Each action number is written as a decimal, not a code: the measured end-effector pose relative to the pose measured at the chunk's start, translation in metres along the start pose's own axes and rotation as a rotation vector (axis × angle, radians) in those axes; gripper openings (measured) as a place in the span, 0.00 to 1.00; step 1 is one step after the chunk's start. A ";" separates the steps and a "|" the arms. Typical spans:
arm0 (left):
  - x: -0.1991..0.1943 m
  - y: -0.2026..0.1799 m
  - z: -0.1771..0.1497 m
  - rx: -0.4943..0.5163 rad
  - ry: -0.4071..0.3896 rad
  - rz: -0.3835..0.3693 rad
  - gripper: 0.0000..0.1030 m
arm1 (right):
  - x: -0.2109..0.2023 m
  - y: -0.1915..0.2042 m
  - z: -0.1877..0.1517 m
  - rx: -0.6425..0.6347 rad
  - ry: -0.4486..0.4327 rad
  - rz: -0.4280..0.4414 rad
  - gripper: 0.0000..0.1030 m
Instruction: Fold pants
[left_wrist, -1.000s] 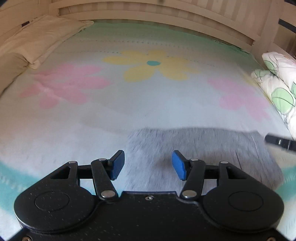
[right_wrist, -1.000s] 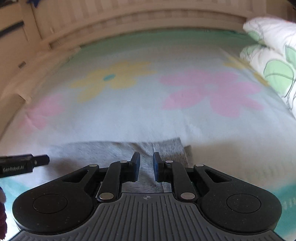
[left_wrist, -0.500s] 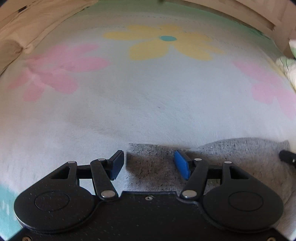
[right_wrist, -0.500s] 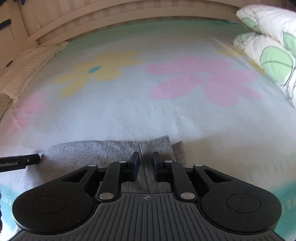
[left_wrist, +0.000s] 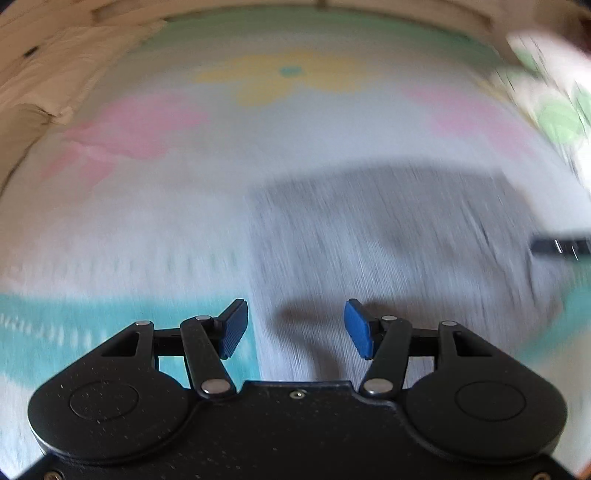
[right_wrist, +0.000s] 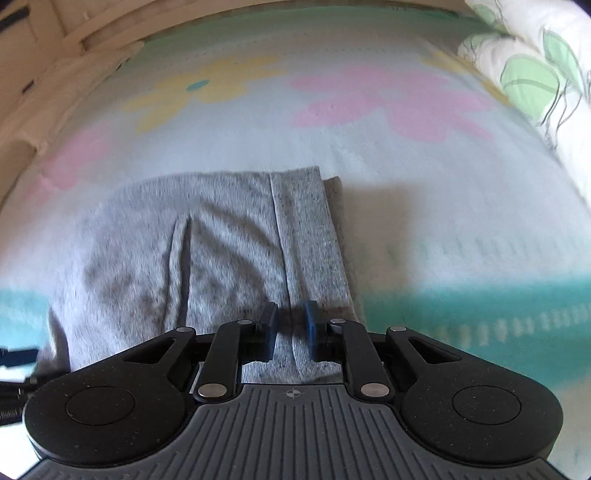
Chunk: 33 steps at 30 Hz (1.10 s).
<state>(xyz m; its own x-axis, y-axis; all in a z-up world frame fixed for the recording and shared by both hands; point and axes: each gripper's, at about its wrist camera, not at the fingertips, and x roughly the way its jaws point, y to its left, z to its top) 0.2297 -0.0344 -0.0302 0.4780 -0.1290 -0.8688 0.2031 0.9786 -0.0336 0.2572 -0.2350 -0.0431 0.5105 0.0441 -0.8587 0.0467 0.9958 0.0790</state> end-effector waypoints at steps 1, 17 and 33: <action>0.003 -0.002 -0.009 0.019 0.047 -0.007 0.60 | -0.005 0.004 -0.003 -0.017 -0.003 -0.013 0.15; -0.083 0.015 -0.016 -0.044 -0.132 0.032 0.63 | -0.081 0.015 -0.031 0.112 -0.141 0.112 0.19; 0.015 0.056 0.016 -0.186 -0.025 -0.053 0.75 | 0.020 -0.055 0.005 0.273 -0.111 0.067 0.52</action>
<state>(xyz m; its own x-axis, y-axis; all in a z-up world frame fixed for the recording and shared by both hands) 0.2616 0.0157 -0.0371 0.4924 -0.1824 -0.8511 0.0684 0.9829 -0.1710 0.2693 -0.2889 -0.0615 0.6102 0.0851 -0.7877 0.2315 0.9317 0.2800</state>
